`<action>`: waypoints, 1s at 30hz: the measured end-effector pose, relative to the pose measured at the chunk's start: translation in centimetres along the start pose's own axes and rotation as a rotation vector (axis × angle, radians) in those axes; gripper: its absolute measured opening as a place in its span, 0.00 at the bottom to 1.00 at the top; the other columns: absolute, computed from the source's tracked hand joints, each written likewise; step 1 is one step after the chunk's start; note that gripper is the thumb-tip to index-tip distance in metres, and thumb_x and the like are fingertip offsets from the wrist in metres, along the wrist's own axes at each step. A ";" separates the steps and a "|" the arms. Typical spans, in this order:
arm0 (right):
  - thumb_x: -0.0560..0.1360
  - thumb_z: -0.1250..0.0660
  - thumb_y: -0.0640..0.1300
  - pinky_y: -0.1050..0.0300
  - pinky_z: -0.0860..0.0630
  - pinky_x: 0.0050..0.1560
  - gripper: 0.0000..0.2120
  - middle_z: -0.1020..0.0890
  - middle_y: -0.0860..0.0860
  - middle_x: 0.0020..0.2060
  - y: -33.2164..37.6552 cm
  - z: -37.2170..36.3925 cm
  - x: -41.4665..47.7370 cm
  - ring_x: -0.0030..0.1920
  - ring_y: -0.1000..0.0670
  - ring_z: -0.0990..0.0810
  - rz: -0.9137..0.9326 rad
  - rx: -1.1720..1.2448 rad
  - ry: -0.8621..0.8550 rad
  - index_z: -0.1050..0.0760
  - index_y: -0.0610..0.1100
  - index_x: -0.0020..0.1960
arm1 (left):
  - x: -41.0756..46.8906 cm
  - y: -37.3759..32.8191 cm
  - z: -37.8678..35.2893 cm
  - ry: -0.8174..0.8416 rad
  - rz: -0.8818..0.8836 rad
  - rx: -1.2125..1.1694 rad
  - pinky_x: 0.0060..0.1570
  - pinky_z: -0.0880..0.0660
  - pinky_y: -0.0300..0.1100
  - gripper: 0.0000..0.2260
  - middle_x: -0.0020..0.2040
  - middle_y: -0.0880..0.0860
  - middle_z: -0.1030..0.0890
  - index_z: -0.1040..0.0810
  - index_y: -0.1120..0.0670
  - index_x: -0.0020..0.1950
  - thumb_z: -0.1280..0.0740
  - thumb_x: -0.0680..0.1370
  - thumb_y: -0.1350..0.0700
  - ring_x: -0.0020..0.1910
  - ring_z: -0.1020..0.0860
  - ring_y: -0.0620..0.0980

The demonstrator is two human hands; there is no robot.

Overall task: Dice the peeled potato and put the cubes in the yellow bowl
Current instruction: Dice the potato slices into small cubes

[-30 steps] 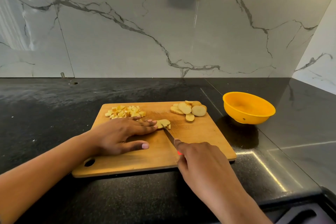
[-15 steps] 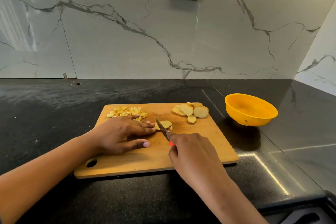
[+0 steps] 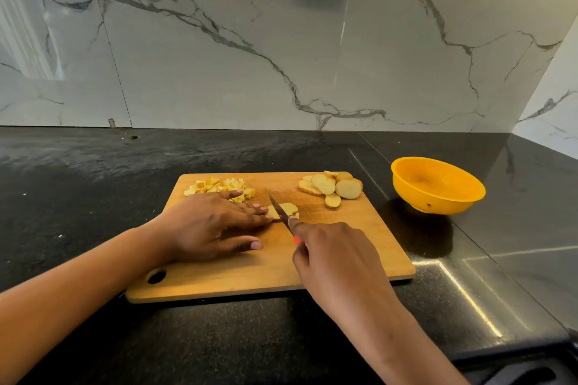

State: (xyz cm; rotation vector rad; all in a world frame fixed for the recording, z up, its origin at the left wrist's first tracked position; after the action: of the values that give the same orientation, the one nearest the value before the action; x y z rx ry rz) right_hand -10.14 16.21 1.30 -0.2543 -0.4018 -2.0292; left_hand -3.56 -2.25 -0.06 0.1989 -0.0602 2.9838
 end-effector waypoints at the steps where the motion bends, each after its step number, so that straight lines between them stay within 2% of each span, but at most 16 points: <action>1: 0.82 0.46 0.49 0.58 0.30 0.44 0.22 0.21 0.53 0.54 0.1 -0.1 0.0 0.51 0.51 0.24 -0.002 -0.010 0.009 0.41 0.54 0.75 | 0.0 0.0 0.0 -0.003 0.000 0.004 0.69 0.56 0.30 0.31 0.69 0.36 0.35 0.37 0.42 0.71 0.57 0.75 0.29 0.69 0.40 0.31; 6: 0.82 0.45 0.45 0.56 0.35 0.41 0.20 0.22 0.49 0.57 0.7 -0.7 0.8 0.55 0.47 0.24 -0.022 -0.111 0.120 0.37 0.50 0.73 | 0.0 -0.1 0.0 -0.025 -0.004 0.010 0.69 0.56 0.31 0.31 0.68 0.36 0.35 0.36 0.43 0.71 0.56 0.75 0.29 0.68 0.40 0.31; 10: 0.82 0.45 0.43 0.56 0.35 0.40 0.18 0.23 0.47 0.57 1.1 -0.7 1.5 0.55 0.46 0.24 -0.003 -0.161 0.160 0.35 0.47 0.71 | -0.1 -0.3 0.1 -0.039 -0.009 0.024 0.70 0.54 0.36 0.30 0.68 0.39 0.31 0.34 0.45 0.71 0.55 0.76 0.30 0.68 0.37 0.33; 13: 0.82 0.44 0.44 0.58 0.36 0.34 0.24 0.24 0.48 0.54 0.9 -0.5 -0.1 0.50 0.47 0.26 0.024 -0.135 0.197 0.45 0.47 0.76 | 0.0 -0.1 0.0 -0.003 0.013 0.028 0.70 0.55 0.32 0.31 0.69 0.37 0.34 0.38 0.42 0.71 0.58 0.75 0.29 0.69 0.39 0.31; 15: 0.82 0.45 0.45 0.58 0.33 0.37 0.27 0.24 0.50 0.50 0.6 -0.2 -1.9 0.45 0.50 0.29 0.050 -0.104 0.192 0.50 0.49 0.78 | 0.0 -0.1 0.0 0.006 0.019 0.016 0.69 0.57 0.30 0.30 0.69 0.36 0.36 0.38 0.41 0.72 0.57 0.75 0.29 0.69 0.40 0.31; 17: 0.82 0.47 0.49 0.57 0.32 0.42 0.25 0.23 0.53 0.50 0.2 0.8 -3.3 0.46 0.51 0.28 0.062 -0.039 0.134 0.48 0.52 0.78 | 0.0 -0.1 0.0 -0.005 0.019 0.002 0.68 0.57 0.28 0.30 0.69 0.36 0.35 0.38 0.41 0.71 0.56 0.75 0.29 0.69 0.40 0.30; 21: 0.82 0.47 0.51 0.61 0.32 0.43 0.24 0.21 0.56 0.52 -1.0 2.2 -2.8 0.46 0.55 0.28 -0.002 0.048 0.002 0.45 0.56 0.76 | -0.1 -0.1 -0.1 -0.002 0.023 -0.005 0.69 0.56 0.29 0.30 0.69 0.36 0.35 0.39 0.40 0.71 0.57 0.74 0.28 0.69 0.41 0.30; 27: 0.81 0.44 0.50 0.58 0.28 0.46 0.21 0.20 0.54 0.53 -1.3 0.8 -0.3 0.50 0.52 0.24 -0.035 0.055 0.010 0.38 0.56 0.74 | -0.1 -0.1 -0.1 0.011 0.031 -0.017 0.71 0.52 0.34 0.30 0.69 0.37 0.34 0.40 0.40 0.70 0.58 0.74 0.27 0.69 0.39 0.31; 30: 0.81 0.45 0.49 0.58 0.31 0.45 0.20 0.20 0.54 0.55 -1.2 0.4 -0.1 0.52 0.51 0.24 -0.020 0.055 0.012 0.36 0.55 0.73 | -0.1 0.0 -0.2 0.006 0.024 -0.011 0.70 0.52 0.33 0.30 0.69 0.37 0.34 0.41 0.40 0.70 0.58 0.74 0.27 0.69 0.40 0.31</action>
State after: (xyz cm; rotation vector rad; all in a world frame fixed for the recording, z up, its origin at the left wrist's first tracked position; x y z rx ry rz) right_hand -11.14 16.92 1.46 -0.2044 -0.4535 -2.0347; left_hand -3.52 -2.21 -0.24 0.1885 -0.0789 3.0076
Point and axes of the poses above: each hand's wrist, its own x-axis towards the middle knuckle, its own z-axis out of the back of the hand, y = z × x, the point moved 3 cm from there along x, towards the middle knuckle
